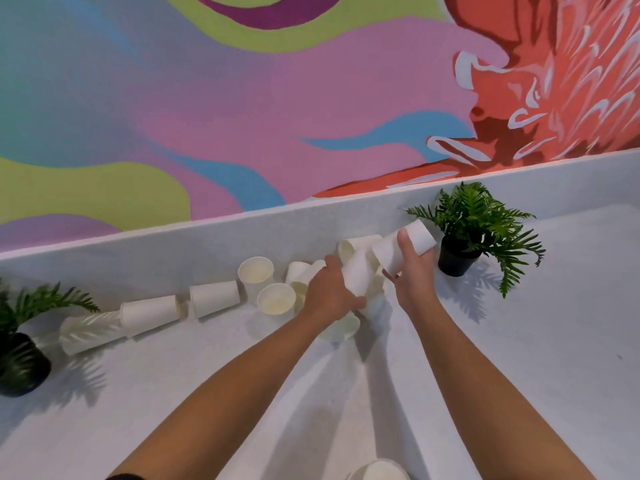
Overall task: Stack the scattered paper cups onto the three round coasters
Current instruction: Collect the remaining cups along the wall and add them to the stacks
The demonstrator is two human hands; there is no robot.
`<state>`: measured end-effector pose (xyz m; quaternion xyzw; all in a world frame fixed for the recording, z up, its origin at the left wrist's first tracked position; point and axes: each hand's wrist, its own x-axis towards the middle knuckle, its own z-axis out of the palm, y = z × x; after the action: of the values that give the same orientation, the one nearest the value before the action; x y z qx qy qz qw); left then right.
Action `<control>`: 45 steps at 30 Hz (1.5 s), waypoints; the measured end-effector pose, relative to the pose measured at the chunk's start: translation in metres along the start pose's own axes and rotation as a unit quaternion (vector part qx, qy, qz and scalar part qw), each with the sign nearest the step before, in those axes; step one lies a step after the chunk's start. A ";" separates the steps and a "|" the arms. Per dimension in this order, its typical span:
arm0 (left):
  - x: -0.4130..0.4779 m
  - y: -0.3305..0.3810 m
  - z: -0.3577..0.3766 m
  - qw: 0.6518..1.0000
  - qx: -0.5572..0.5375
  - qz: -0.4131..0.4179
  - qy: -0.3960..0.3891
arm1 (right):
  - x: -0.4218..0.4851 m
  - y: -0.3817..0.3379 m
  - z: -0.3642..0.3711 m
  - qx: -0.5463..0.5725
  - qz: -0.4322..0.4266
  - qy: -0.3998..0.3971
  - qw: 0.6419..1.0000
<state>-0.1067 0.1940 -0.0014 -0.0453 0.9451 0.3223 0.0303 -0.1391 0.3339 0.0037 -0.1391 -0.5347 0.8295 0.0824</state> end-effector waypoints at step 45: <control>-0.014 -0.087 -0.068 0.977 0.199 0.063 0.032 | -0.037 0.052 0.030 -0.150 0.231 -0.103 0.956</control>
<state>-0.0856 0.0845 0.0009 0.0114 0.9917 0.1272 -0.0119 -0.1127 0.2758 -0.0272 -0.1838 -0.6120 0.7456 -0.1890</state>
